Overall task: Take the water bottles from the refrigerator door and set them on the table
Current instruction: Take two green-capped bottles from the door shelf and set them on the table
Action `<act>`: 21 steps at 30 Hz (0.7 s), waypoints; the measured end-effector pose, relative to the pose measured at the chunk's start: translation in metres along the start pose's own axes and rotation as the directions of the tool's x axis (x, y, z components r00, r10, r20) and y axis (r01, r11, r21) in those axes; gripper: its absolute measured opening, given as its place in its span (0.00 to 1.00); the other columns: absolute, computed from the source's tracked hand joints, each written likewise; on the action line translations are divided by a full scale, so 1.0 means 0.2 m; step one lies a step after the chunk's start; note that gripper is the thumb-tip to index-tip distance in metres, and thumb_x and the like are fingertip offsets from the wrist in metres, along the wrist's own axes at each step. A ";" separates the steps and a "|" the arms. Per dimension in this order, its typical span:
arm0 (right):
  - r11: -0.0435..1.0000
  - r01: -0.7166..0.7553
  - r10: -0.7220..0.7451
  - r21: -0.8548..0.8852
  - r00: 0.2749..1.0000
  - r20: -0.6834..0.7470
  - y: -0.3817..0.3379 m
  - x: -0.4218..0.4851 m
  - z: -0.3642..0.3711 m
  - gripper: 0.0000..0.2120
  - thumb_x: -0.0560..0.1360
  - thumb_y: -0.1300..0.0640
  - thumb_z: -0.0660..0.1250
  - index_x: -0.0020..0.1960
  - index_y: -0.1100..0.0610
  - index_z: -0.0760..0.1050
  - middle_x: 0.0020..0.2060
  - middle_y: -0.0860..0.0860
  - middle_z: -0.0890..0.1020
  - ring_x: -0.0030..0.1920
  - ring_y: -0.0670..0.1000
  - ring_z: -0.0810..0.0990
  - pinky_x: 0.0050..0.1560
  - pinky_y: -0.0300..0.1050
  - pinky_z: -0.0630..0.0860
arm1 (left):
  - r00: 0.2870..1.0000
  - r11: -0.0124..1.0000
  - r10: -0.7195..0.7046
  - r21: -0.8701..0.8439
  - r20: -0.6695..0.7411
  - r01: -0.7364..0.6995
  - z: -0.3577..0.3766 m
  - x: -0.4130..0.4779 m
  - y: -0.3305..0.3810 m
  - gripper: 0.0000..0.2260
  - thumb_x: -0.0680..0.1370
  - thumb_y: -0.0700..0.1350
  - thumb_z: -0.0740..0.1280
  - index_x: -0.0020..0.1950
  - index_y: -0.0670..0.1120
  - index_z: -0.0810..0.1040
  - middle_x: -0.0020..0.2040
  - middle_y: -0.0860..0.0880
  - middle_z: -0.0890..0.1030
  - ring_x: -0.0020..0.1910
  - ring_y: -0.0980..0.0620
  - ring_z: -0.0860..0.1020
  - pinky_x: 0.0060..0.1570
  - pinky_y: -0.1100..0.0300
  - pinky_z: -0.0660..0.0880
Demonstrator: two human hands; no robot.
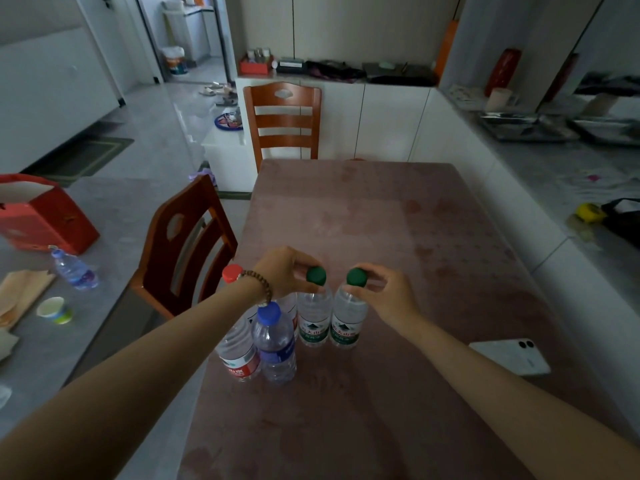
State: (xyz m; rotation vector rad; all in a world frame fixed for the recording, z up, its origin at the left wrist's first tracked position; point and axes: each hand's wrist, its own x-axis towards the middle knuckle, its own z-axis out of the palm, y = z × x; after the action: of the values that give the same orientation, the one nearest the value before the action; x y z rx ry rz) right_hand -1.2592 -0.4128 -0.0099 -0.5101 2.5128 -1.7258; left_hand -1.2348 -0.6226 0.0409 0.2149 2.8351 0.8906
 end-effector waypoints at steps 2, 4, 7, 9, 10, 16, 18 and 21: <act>1.000 -0.009 0.009 0.007 1.000 -0.008 0.00 0.00 0.00 0.13 0.65 0.58 0.77 0.47 0.49 0.78 0.42 0.41 0.81 0.48 0.45 0.80 0.51 0.37 0.76 | 1.000 1.000 0.005 -0.002 0.003 -0.005 0.00 -0.01 0.00 0.20 0.68 0.50 0.74 0.59 0.47 0.79 0.54 0.51 0.82 0.49 0.57 0.78 0.58 0.61 0.74; 1.000 -0.021 0.021 0.016 1.000 -0.001 0.00 0.00 0.01 0.13 0.66 0.58 0.76 0.47 0.50 0.78 0.43 0.42 0.81 0.48 0.45 0.80 0.52 0.38 0.76 | 1.000 1.000 0.002 -0.007 0.003 -0.002 0.01 -0.01 0.00 0.21 0.68 0.50 0.74 0.59 0.47 0.78 0.55 0.52 0.82 0.48 0.58 0.77 0.56 0.65 0.73; 0.999 -0.037 0.037 -0.003 0.999 0.030 -0.01 0.01 0.00 0.13 0.66 0.57 0.76 0.48 0.52 0.77 0.43 0.45 0.81 0.49 0.47 0.79 0.53 0.38 0.75 | 1.000 0.999 -0.014 -0.035 0.006 0.014 0.01 -0.01 -0.01 0.22 0.68 0.50 0.74 0.60 0.46 0.78 0.55 0.50 0.82 0.50 0.56 0.79 0.58 0.61 0.75; 0.998 -0.053 0.054 -0.017 0.997 0.058 0.00 0.02 -0.01 0.13 0.66 0.57 0.76 0.48 0.53 0.77 0.44 0.47 0.81 0.50 0.49 0.79 0.55 0.41 0.75 | 1.000 0.998 -0.025 -0.062 0.019 0.026 0.01 -0.01 0.00 0.22 0.68 0.49 0.74 0.60 0.46 0.78 0.55 0.50 0.82 0.51 0.55 0.79 0.58 0.57 0.76; 0.998 -0.061 0.062 -0.017 0.995 0.072 0.00 0.02 -0.01 0.12 0.66 0.57 0.76 0.48 0.52 0.77 0.45 0.47 0.81 0.51 0.50 0.79 0.56 0.42 0.75 | 0.999 0.997 -0.029 -0.072 0.026 0.031 0.01 -0.01 0.00 0.21 0.68 0.49 0.74 0.60 0.45 0.78 0.55 0.49 0.82 0.51 0.54 0.79 0.58 0.56 0.76; 0.991 -0.124 0.128 -0.043 0.986 0.109 -0.01 0.00 -0.05 0.16 0.69 0.56 0.74 0.54 0.51 0.75 0.50 0.47 0.81 0.55 0.49 0.78 0.59 0.44 0.74 | 0.998 0.996 -0.039 -0.081 0.056 0.043 0.00 -0.02 0.01 0.25 0.69 0.49 0.74 0.64 0.47 0.73 0.58 0.49 0.79 0.56 0.53 0.77 0.58 0.61 0.72; 0.979 -0.192 0.199 -0.071 0.974 0.110 0.00 -0.02 -0.09 0.23 0.69 0.52 0.73 0.62 0.54 0.72 0.57 0.50 0.79 0.57 0.50 0.77 0.62 0.49 0.73 | 0.997 0.994 -0.048 -0.091 0.060 0.053 -0.01 -0.03 0.00 0.26 0.70 0.49 0.73 0.66 0.48 0.71 0.60 0.48 0.78 0.58 0.52 0.75 0.60 0.58 0.72; 0.944 -0.282 0.298 -0.170 0.952 0.074 0.00 -0.09 -0.18 0.28 0.71 0.46 0.70 0.68 0.53 0.67 0.65 0.50 0.73 0.62 0.50 0.73 0.65 0.49 0.70 | 1.000 0.998 -0.027 -0.048 0.008 0.028 -0.01 -0.05 0.02 0.25 0.73 0.53 0.69 0.68 0.48 0.69 0.64 0.49 0.75 0.62 0.50 0.73 0.61 0.55 0.70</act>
State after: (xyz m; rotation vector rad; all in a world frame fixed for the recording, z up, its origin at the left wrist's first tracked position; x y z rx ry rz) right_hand -1.2511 -0.3759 0.0011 -0.2098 2.5141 -1.3729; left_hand -1.2255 -0.6230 0.0455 0.1722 2.7992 0.9499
